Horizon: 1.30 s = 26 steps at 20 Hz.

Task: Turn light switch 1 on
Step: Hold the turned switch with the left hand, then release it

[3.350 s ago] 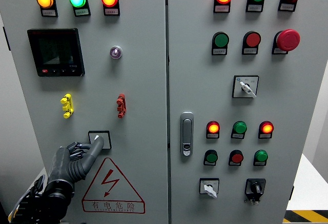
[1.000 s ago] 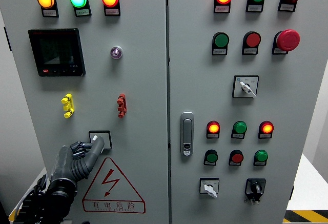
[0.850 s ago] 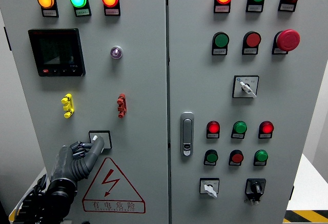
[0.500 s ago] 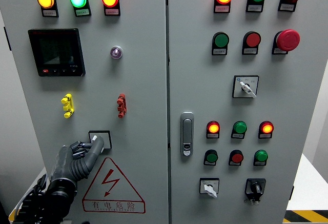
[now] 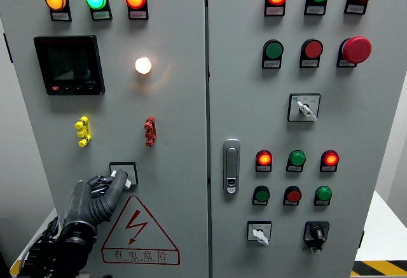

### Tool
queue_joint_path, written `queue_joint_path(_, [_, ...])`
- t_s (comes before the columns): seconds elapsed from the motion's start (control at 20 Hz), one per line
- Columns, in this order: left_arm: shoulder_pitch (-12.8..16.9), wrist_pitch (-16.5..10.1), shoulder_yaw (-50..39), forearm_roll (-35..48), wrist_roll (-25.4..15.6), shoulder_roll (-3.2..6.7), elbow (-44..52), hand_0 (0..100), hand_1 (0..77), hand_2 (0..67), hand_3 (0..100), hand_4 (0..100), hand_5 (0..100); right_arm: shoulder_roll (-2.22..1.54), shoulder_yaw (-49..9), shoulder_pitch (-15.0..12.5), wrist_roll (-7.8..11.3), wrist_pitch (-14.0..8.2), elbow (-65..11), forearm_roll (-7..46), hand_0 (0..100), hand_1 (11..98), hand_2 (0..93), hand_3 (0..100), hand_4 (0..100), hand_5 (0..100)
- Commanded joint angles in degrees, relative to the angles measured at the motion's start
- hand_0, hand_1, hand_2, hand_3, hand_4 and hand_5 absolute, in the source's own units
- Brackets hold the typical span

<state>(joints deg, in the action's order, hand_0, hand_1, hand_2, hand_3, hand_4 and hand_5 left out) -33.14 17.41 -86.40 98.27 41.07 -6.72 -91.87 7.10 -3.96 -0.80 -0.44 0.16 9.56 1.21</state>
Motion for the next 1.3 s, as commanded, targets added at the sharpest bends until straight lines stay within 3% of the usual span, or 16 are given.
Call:
queue_joint_path(0.0, [0.0,0.3,0.1,0.0,0.1,0.04,0.0,100,49.8,55.2,99,100,100,0.02,0.0,0.0,0.00,0.0,-0.1,0.0,0,19.6,0.0,19,19,11])
queue_joint_path(0.1, [0.0,0.3,0.1,0.0,0.0,-0.05,0.0,100,48.3,55.0,98,100,100,0.02,0.0,0.0,0.00,-0.1,0.0,0.0,0,19.5,0.0,19,19,11])
queue_joint_path(0.15, [0.0,0.3,0.2,0.0,0.0,0.03,-0.1,99,42.4,54.8,98,100,100,0.02,0.0,0.0,0.00,0.0,-0.1,0.0,0,19.5,0.0,19,19,11])
queue_joint_path(0.2, [0.0,0.3,0.2,0.0,0.0,-0.05,0.0,95,42.2,54.8,98,100,100,-0.06,0.0,0.0,0.00,0.0,-0.1,0.0,0,19.5,0.0,19,19,11])
queue_joint_path(0.45, [0.1,0.3,0.6,0.0,0.1,-0.05,-0.1,53,42.0,54.9,98,100,100,-0.06,0.0,0.0,0.00,0.0,0.0,0.0,0,19.5,0.0,19,19,11])
queue_joint_path(0.6, [0.2,0.3,0.7,0.0,0.0,-0.05,-0.1,35,45.8,54.8,98,100,100,-0.06,0.0,0.0,0.00,0.0,-0.1,0.0,0,19.5,0.0,19,19,11])
queue_joint_path(1.1, [1.1,0.2,0.7,0.2,-0.1,-0.05,-1.0,27,46.8,55.5,98,100,100,0.02,0.0,0.0,0.00,0.0,0.0,0.0,0,19.5,0.0,19,19,11])
queue_joint_path(1.25, [2.5,0.1,0.7,0.4,-0.1,-0.05,-2.3,26,46.8,55.6,98,100,100,0.02,0.0,0.0,0.00,0.0,-0.1,0.0,0,19.5,0.0,19,19,11])
